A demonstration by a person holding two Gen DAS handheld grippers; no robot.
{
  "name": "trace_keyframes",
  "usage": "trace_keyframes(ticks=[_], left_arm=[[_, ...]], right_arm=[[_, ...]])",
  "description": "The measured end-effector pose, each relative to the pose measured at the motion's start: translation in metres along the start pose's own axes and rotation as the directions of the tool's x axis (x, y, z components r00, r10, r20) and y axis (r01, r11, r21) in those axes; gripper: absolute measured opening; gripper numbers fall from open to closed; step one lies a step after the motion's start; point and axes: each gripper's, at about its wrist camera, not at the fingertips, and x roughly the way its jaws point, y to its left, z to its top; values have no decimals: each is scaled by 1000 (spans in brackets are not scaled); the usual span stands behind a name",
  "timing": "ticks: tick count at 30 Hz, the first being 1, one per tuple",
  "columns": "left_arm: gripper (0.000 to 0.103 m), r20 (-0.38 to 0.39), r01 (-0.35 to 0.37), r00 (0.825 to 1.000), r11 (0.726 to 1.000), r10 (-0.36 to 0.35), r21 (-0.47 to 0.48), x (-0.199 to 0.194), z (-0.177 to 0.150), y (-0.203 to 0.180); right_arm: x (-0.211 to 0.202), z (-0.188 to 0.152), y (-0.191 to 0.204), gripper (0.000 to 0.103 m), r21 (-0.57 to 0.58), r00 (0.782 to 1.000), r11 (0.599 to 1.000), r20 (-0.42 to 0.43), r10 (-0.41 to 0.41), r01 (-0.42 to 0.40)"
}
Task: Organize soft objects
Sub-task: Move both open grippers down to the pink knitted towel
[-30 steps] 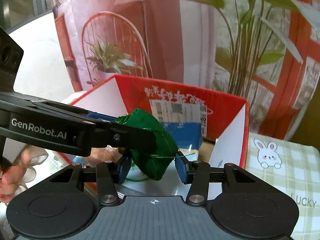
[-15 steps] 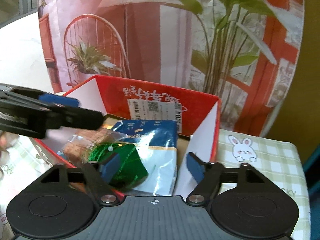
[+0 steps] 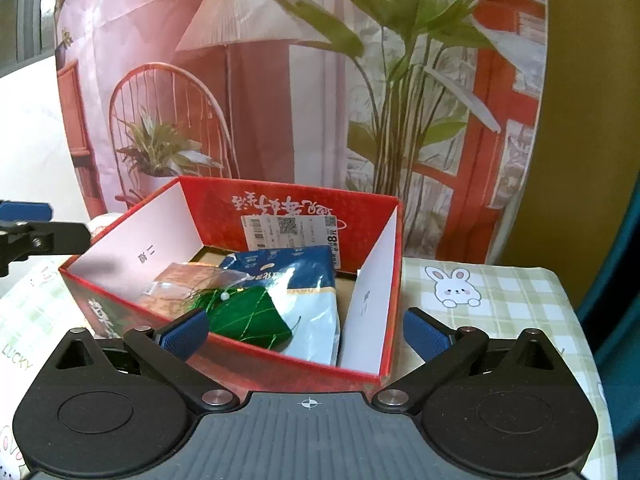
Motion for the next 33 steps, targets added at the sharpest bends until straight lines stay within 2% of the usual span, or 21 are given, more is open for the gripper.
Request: trace_keyframes(ticks=[17, 25, 33], left_arm=[[103, 13, -54, 998, 998, 54, -38, -51, -52, 14], [103, -1, -66, 998, 995, 66, -71, -61, -74, 15], [103, -37, -73, 997, 993, 70, -91, -63, -101, 14]], right_arm=[[-42, -42, 16, 103, 76, 1000, 997, 30, -6, 3], [-54, -67, 19, 103, 103, 999, 995, 28, -16, 13], [-62, -95, 25, 103, 77, 999, 996, 17, -34, 33]])
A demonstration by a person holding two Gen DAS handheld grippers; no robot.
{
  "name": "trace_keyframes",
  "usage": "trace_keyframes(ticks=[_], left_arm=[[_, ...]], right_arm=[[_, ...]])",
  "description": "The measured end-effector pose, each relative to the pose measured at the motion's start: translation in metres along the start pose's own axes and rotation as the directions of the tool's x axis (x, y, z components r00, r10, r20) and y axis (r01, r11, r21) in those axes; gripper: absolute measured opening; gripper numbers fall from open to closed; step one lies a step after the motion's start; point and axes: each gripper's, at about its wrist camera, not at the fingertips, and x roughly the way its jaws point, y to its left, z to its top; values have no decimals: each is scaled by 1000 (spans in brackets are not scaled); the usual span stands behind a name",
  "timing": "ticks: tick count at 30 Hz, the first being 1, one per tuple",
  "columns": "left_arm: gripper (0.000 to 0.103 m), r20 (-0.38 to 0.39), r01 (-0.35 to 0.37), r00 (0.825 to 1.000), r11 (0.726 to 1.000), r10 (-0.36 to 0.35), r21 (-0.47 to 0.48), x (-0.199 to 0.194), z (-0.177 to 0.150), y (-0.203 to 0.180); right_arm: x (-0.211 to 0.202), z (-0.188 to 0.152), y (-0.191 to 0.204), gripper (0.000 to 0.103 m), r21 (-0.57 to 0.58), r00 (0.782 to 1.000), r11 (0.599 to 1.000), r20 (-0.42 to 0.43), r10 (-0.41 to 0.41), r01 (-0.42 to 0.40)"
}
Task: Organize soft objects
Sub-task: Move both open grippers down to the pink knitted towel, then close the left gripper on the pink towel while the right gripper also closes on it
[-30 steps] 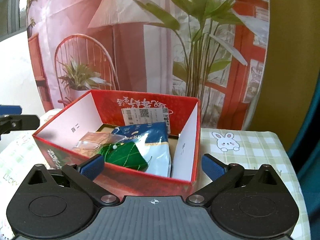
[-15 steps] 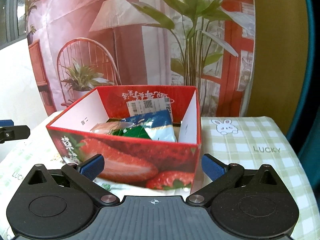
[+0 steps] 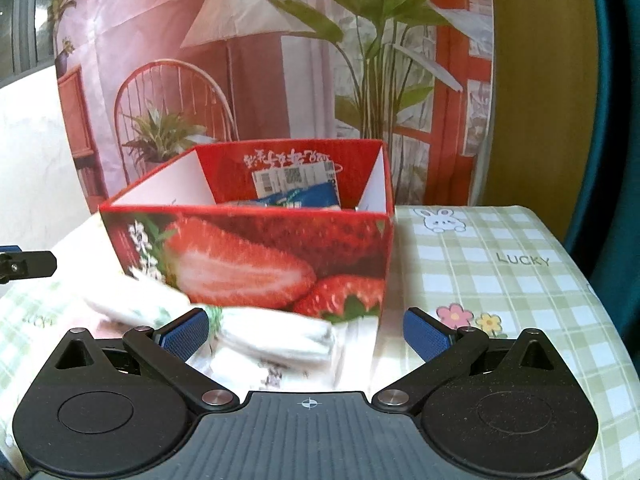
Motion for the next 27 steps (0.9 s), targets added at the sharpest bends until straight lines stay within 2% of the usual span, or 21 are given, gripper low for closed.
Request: trace_keyframes(ticks=[9, 15, 17, 20, 21, 25, 27], left_arm=[[103, -72, 21, 997, 1000, -21, -2, 9, -27, 3], [103, -98, 30, 995, 1000, -29, 8, 18, -35, 3], [102, -108, 32, 994, 999, -31, 6, 22, -37, 4], [94, -121, 42, 992, 999, -38, 29, 29, -40, 2], [91, -127, 48, 991, 998, -43, 34, 32, -41, 2], [88, -142, 68, 988, 997, -64, 26, 41, -41, 4], [86, -155, 70, 986, 997, -67, 13, 48, -42, 7]], right_arm=[[3, -38, -3, 102, 21, 998, 1000, -64, -12, 13], [7, -47, -1, 102, 22, 995, 1000, -98, -2, 4], [7, -50, 2, 102, 11, 994, 1000, -109, 9, -8], [8, -56, 7, 101, -4, 989, 999, -141, 34, -35], [8, -57, 8, 99, -7, 988, 999, -151, 46, -47], [7, -58, 14, 87, -22, 983, 998, -173, 57, -62], [5, -57, 15, 83, -18, 983, 998, -178, 51, -55]])
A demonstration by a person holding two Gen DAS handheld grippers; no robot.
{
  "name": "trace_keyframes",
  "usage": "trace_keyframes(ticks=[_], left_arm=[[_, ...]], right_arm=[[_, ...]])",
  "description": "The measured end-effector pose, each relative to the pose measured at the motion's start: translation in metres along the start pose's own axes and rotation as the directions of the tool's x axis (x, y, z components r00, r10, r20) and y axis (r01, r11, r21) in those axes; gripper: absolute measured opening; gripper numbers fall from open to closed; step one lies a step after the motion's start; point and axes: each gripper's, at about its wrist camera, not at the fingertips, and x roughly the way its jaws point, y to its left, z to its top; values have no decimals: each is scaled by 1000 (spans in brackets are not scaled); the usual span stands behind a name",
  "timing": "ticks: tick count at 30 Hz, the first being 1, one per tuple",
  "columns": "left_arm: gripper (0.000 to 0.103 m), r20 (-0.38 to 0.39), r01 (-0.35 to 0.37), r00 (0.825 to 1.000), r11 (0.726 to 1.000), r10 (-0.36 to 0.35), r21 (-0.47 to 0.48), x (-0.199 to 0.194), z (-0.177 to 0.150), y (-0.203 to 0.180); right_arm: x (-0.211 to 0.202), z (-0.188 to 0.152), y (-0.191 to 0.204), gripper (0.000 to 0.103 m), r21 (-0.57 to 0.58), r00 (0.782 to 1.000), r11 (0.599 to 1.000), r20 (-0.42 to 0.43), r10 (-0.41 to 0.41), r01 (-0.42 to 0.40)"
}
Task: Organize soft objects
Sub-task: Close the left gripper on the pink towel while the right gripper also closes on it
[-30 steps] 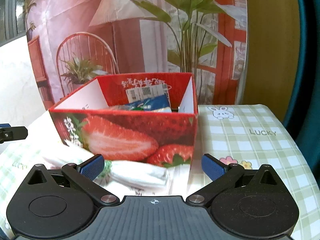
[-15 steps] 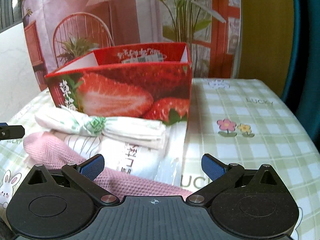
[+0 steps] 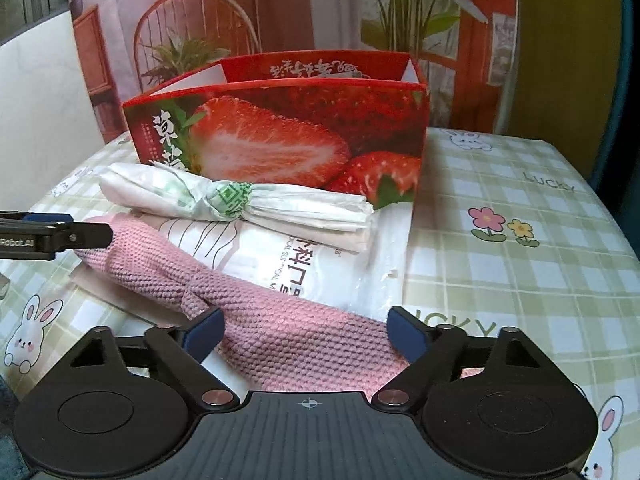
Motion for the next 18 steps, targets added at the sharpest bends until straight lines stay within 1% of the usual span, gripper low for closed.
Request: trace_keyframes(ticks=[2, 4, 6, 7, 9, 12, 15, 18], left_arm=[[77, -16, 17, 1000, 1000, -17, -15, 5, -1, 3], [58, -35, 50, 998, 998, -51, -24, 9, -4, 4], [55, -40, 55, 998, 998, -56, -19, 10, -8, 4], [53, -38, 60, 997, 998, -61, -19, 10, -9, 4], [50, -42, 71, 996, 997, -73, -35, 8, -10, 6], [50, -51, 90, 994, 994, -93, -54, 7, -14, 7], [50, -62, 105, 992, 992, -109, -66, 4, -16, 8], [47, -63, 127, 989, 989, -132, -75, -2, -18, 9]], right_arm=[[-2, 0, -2, 81, 20, 1000, 1000, -7, 5, -4], [-4, -1, -4, 77, 42, 1000, 999, -18, 15, -14], [-3, -2, -6, 73, 63, 999, 997, -33, 35, -33], [-1, -3, -7, 70, 69, 998, 997, -39, 44, -41], [3, -4, -6, 69, 79, 997, 996, -55, 51, -47], [11, -4, -5, 69, 87, 996, 995, -76, 53, -47], [16, -2, -8, 69, 107, 995, 993, -75, 59, -51], [20, 2, -10, 68, 119, 996, 992, -71, 53, -44]])
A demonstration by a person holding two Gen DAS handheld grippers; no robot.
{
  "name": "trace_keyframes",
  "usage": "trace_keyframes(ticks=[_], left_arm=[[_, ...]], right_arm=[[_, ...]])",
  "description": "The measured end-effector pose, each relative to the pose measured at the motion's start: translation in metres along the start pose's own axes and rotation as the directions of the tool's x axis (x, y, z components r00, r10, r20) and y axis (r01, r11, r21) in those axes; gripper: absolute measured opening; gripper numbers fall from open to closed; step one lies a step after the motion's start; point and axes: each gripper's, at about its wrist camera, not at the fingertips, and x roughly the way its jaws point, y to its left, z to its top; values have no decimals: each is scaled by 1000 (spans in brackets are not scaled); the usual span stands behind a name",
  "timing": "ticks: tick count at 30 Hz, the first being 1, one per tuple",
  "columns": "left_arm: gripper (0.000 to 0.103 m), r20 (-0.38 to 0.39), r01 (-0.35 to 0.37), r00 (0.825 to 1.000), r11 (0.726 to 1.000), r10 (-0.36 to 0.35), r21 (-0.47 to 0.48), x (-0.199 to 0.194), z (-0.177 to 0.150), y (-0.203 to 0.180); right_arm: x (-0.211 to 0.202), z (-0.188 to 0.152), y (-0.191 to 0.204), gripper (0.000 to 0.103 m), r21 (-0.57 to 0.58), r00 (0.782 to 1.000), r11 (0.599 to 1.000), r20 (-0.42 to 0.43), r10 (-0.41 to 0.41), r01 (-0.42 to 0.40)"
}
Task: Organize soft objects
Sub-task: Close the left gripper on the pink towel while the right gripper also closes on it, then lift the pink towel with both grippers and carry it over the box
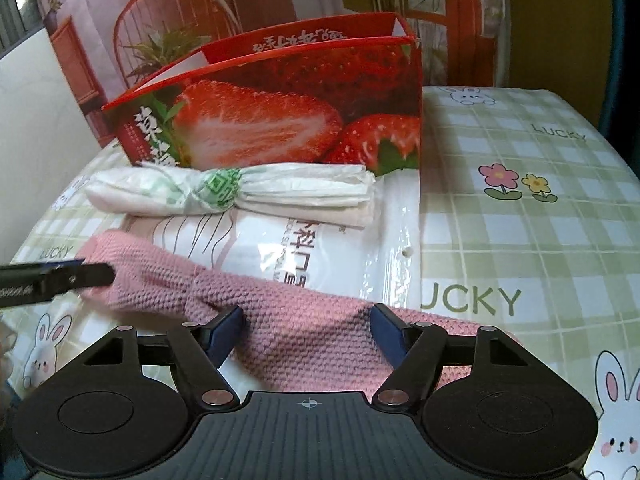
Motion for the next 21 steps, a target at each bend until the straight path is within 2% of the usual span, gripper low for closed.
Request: trace_keyframes(ticks=[8, 9, 10, 11, 15, 21], left_arm=[[45, -43, 19, 999, 999, -17, 31, 9, -5, -9], [42, -44, 21, 999, 999, -19, 41, 11, -6, -11], [30, -43, 28, 999, 999, -26, 46, 11, -6, -11], [24, -44, 41, 998, 998, -39, 47, 10, -7, -11], [21, -19, 65, 998, 997, -64, 49, 8, -6, -14], [20, 28, 82, 996, 995, -83, 48, -2, -4, -15]], right_arm=[[5, -1, 3, 60, -34, 1000, 999, 7, -14, 14], [5, -2, 5, 57, -42, 1000, 999, 8, -14, 14], [4, -3, 6, 52, -48, 1000, 999, 8, -11, 12], [4, -4, 7, 49, -53, 1000, 999, 5, -3, 3], [3, -4, 13, 30, -77, 999, 996, 1, 34, -34], [-7, 1, 14, 25, -76, 997, 996, 46, 58, -54]])
